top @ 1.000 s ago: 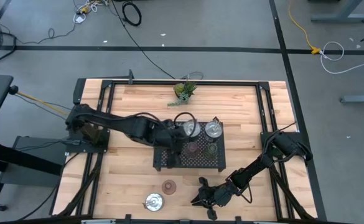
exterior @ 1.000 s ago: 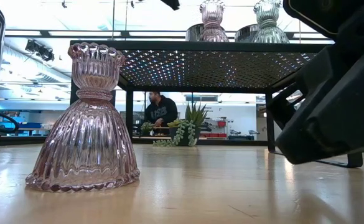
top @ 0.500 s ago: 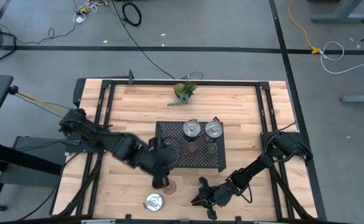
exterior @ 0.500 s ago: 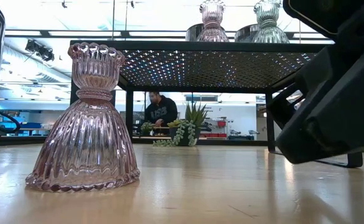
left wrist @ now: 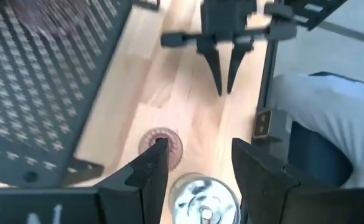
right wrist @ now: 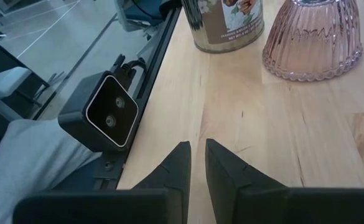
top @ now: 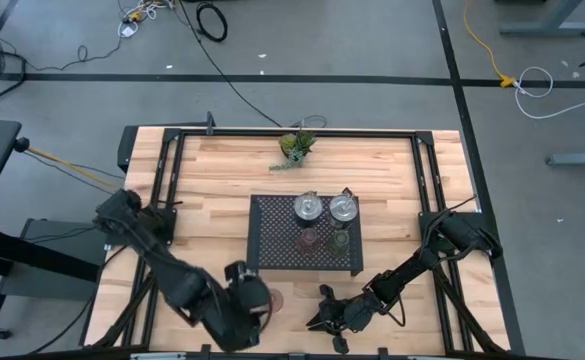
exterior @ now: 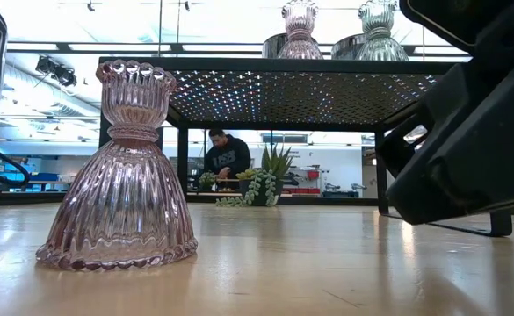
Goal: Pick & Place candle stick holders
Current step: Put the pink glass candle holder on the shelf aligned with the other glass candle holders
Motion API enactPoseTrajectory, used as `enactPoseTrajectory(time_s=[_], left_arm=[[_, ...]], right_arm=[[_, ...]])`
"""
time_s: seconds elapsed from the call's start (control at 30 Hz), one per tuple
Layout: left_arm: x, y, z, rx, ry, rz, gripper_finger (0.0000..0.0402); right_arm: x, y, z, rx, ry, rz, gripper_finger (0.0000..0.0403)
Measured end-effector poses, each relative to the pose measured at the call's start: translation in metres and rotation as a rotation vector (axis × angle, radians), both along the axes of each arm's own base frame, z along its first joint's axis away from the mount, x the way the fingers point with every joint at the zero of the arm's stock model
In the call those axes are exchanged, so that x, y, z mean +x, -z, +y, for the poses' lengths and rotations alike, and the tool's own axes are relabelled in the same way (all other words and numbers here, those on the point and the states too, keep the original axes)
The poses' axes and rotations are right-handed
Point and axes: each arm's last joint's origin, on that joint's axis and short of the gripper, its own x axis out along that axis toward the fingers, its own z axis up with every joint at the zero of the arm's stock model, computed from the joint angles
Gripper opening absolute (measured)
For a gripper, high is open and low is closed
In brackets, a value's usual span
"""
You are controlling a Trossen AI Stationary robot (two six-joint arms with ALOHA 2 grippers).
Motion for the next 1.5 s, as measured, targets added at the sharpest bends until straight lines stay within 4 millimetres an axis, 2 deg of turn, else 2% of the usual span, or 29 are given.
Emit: enactPoseTrajectory(time_s=[0.23, 0.43, 0.63, 0.9, 1.1, 1.5], left_arm=[[0.013, 0.041, -0.023, 0.004, -0.027, 0.082, 0.0179], [0.032, 0.07, -0.022, 0.047, -0.065, 0.135, 0.0179], [0.045, 0.079, -0.01, 0.034, -0.116, 0.172, 0.0179], [0.045, 0.089, -0.004, 0.031, -0.14, 0.27, 0.0179], [0.047, 0.09, -0.004, -0.009, -0.127, 0.296, 0.0179], [0.057, 0.09, 0.01, -0.045, -0.152, 0.323, 0.0179]], right_arm=[[0.0, 0.0, 0.0, 0.0, 0.0, -0.001, 0.0047], [0.0, 0.0, 0.0, 0.001, 0.0, -0.001, 0.0047], [0.0, 0.0, 0.0, 0.0, 0.001, -0.001, 0.0047], [0.0, 0.0, 0.0, 0.0, 0.0, -0.001, 0.0047], [0.0, 0.0, 0.0, 0.0, 0.0, 0.0, 0.0047], [0.0, 0.0, 0.0, 0.0, 0.0, -0.001, 0.0047]])
